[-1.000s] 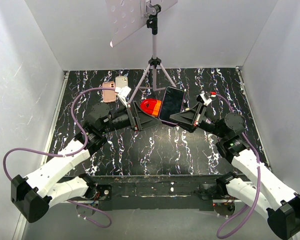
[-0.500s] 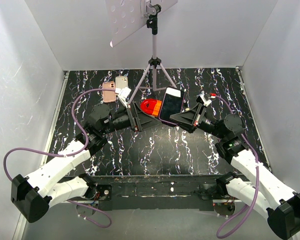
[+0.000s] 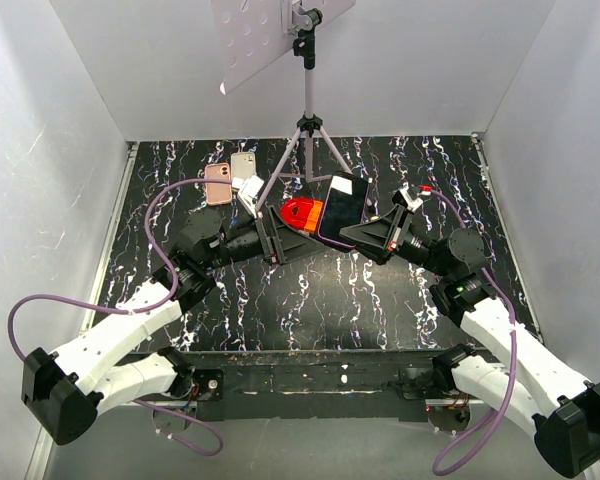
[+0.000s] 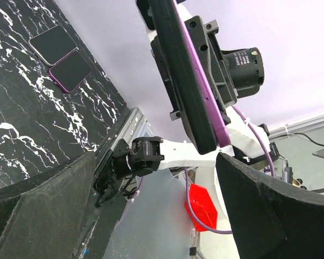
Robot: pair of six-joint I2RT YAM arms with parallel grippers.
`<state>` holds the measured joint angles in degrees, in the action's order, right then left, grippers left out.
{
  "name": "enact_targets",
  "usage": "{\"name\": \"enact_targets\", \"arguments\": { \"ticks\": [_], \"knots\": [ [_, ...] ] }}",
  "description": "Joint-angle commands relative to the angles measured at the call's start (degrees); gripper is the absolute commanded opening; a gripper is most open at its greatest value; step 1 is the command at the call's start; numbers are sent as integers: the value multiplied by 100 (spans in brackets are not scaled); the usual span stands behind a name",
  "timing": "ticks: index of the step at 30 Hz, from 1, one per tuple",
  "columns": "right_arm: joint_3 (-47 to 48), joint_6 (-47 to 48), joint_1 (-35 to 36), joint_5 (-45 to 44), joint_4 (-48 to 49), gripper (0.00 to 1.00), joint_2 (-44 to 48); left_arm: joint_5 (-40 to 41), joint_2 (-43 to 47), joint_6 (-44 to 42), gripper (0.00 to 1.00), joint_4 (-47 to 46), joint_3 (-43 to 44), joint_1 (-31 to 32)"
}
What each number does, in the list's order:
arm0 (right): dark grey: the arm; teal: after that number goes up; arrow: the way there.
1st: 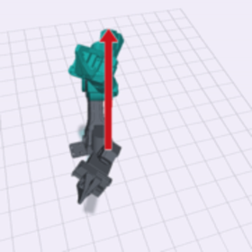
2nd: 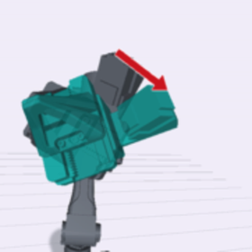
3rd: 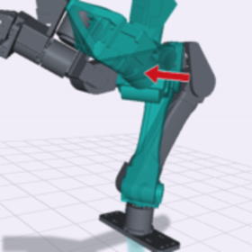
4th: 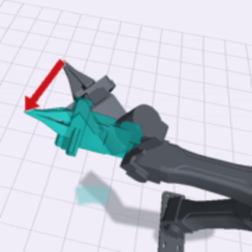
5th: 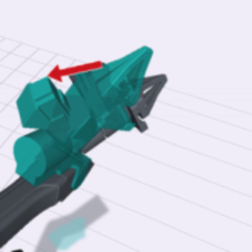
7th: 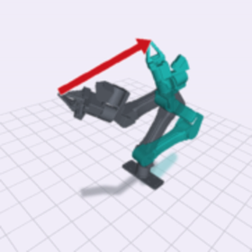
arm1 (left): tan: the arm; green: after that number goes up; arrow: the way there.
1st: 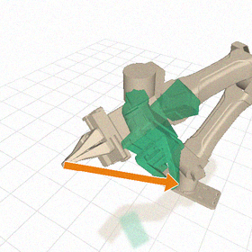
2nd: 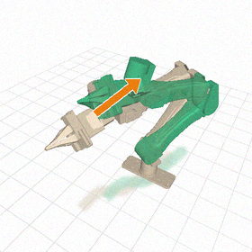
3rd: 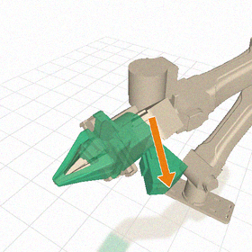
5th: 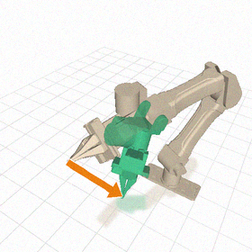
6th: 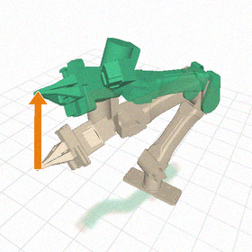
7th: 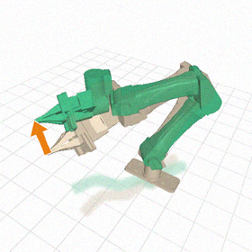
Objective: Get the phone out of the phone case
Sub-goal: Remove the phone case from the phone.
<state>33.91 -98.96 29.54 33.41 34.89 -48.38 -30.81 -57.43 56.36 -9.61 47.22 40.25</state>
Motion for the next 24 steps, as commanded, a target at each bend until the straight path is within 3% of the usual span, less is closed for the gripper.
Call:
{"name": "enact_targets", "arguments": {
  "ticks": [1, 8, 15, 24],
  "knots": [
    [116, -45, 8, -1, 738, 1, 101, 189, -57, -81, 92, 257, 173, 18],
    [81, 34, 8, -10, 598, 1, 189, 339, -409, -46, 79, 469, 612, 18],
    [72, 298, 87, 52, 343, 1, 180, -39, -892, 86, 57, 187, 1131, 9],
    [89, 605, 605, 104, 308, 1, 4, -66, -1130, -327, 36, 802, 1667, -113]
  ]
}}
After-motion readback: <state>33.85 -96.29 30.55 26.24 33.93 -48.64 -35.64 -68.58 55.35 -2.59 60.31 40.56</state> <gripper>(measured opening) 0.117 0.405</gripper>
